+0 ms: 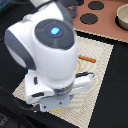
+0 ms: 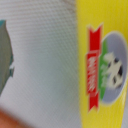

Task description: Interact with the objects in diverse but meaningful ways.

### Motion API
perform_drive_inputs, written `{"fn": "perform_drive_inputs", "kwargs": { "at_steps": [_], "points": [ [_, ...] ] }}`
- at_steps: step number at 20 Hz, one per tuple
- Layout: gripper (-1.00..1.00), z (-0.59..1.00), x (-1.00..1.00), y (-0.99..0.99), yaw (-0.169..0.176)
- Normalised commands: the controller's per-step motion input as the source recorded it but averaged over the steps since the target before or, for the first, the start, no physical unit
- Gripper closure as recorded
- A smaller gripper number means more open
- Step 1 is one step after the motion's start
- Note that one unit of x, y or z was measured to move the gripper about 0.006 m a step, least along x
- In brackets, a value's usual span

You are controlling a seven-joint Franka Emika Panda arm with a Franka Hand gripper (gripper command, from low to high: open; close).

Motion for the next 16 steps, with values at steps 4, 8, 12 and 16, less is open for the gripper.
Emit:
{"fn": "perform_drive_inputs", "kwargs": {
  "at_steps": [4,8,12,16],
  "points": [
    [-1.0,0.89,-0.44,0.57,0.025],
    [-1.0,0.68,-0.66,0.67,0.007],
    [-1.0,0.35,-0.83,0.68,0.0],
    [-1.0,0.13,-0.88,0.74,0.0]
  ]
}}
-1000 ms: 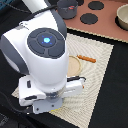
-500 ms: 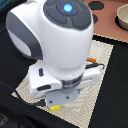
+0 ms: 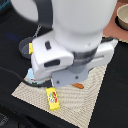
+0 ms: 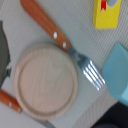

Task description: Interact with the objects in diverse but meaningful ways.

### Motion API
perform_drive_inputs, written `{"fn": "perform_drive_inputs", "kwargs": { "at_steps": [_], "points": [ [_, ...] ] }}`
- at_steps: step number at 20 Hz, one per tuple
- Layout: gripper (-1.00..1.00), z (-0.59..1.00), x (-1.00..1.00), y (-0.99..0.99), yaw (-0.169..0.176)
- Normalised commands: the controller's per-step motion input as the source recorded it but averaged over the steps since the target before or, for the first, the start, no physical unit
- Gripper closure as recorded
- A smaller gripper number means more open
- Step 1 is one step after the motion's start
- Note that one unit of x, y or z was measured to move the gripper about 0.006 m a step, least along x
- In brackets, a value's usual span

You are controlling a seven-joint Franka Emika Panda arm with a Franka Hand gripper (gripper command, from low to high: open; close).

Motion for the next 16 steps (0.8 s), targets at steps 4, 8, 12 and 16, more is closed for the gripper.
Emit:
{"fn": "perform_drive_inputs", "kwargs": {
  "at_steps": [4,8,12,16],
  "points": [
    [-1.0,0.0,-0.95,0.69,0.001],
    [-1.0,0.0,-0.9,0.77,0.0],
    [-1.0,-0.06,-0.88,0.61,0.0],
    [-1.0,-0.07,-0.88,0.58,0.0]
  ]
}}
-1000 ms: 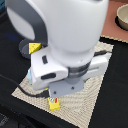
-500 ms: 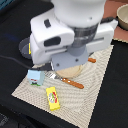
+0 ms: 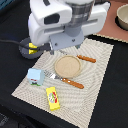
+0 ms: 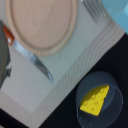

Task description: Interact with the objects in diverse but meaningful ways.

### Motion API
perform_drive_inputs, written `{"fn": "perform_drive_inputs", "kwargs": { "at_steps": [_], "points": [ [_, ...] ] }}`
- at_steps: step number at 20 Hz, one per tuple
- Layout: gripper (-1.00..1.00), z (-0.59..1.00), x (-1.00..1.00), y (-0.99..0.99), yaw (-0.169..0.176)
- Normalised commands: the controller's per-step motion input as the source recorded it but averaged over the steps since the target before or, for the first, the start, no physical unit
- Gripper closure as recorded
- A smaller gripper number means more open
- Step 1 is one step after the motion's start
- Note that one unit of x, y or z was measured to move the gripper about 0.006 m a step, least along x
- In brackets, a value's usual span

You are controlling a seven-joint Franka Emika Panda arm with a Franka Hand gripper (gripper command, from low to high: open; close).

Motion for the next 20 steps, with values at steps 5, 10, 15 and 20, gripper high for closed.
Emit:
{"fn": "perform_drive_inputs", "kwargs": {
  "at_steps": [5,10,15,20],
  "points": [
    [-1.0,-0.06,-0.85,0.57,0.0],
    [-1.0,-0.25,-0.92,0.47,0.0],
    [-1.0,-0.41,-0.94,0.27,0.0],
    [-1.0,-0.43,-0.91,0.24,0.0]
  ]
}}
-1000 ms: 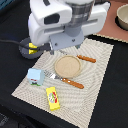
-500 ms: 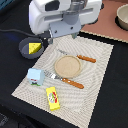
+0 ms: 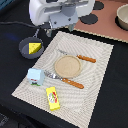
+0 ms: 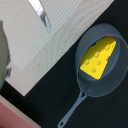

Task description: Interact with the objects in diverse but meaningful ways.

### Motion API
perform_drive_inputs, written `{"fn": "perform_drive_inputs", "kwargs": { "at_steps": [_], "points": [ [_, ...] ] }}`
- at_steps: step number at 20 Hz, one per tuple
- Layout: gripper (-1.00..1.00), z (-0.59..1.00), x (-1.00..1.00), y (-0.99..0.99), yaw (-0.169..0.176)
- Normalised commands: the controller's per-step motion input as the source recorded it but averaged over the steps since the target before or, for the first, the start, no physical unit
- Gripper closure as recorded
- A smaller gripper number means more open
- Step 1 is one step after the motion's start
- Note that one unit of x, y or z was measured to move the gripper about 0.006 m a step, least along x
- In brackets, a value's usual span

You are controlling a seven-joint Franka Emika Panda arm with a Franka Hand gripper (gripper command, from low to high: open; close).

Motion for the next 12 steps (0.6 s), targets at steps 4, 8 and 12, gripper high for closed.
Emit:
{"fn": "perform_drive_inputs", "kwargs": {
  "at_steps": [4,8,12],
  "points": [
    [-1.0,-0.12,-0.3,0.13,0.005],
    [-1.0,-0.06,-0.05,-0.07,0.063],
    [-1.0,-0.02,-0.16,-0.34,0.051]
  ]
}}
